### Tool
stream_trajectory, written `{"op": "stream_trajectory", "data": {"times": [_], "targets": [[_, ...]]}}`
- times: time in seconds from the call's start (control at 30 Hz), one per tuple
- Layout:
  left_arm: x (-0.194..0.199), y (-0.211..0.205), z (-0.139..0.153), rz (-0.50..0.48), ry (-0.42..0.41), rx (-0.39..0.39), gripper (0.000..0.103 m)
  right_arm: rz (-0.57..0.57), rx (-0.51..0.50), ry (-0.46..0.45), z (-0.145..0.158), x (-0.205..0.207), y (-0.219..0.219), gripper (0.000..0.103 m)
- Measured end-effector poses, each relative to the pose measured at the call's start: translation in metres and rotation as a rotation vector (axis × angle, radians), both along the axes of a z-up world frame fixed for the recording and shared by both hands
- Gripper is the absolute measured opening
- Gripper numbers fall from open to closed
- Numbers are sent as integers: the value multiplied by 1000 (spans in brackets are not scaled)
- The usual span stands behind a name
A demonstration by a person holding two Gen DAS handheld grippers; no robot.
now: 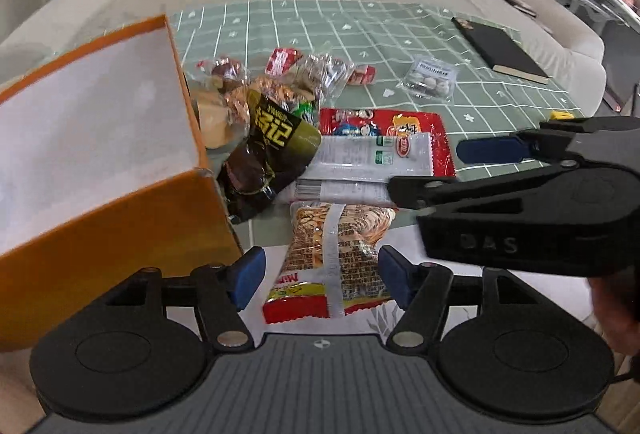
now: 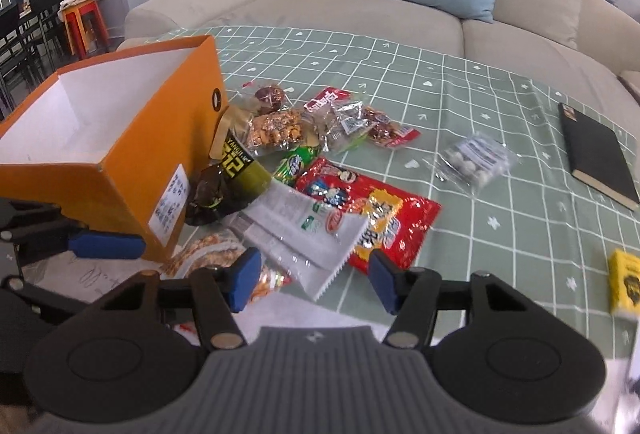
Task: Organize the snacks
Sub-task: 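Lower the left gripper onto the peanut snack bag and close it, then lift the peanut bag with the left gripper and carry it over the orange box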
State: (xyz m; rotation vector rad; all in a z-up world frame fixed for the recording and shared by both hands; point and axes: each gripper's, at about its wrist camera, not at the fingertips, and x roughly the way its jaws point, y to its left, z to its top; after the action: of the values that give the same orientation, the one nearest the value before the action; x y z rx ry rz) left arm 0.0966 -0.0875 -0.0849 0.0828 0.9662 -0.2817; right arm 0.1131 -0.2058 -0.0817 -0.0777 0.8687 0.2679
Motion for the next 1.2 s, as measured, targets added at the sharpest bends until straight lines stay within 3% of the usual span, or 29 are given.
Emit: {"op": "stream_trajectory", "data": {"times": [0.1,0.37,0.43,0.5,0.53,0.63,0.7,0.8,1.2], "targets": [[6,-2,-5,19,29,-3,77,27,5,-13,-5,8,5,79],[16,-6,-12,39,62,1,77,31,18,1,-23,26,11,81],[19,-7,-14,42,68,-8,77,23,34,6,-25,27,9,75],[21,-8,-15,40,71,-8,77,26,37,13,-25,25,10,57],[21,-8,-16,35,69,-7,76,24,35,15,-26,24,11,54],[20,-9,-16,18,70,-11,69,15,52,24,-25,20,10,33],[18,-7,-16,11,73,-15,67,20,68,28,-24,18,9,12],[15,-6,-17,1,69,-10,61,28,88,40,-24,15,10,0],[-6,8,-15,-10,80,43,54,77,66,8,-13,-18,20,0]]}}
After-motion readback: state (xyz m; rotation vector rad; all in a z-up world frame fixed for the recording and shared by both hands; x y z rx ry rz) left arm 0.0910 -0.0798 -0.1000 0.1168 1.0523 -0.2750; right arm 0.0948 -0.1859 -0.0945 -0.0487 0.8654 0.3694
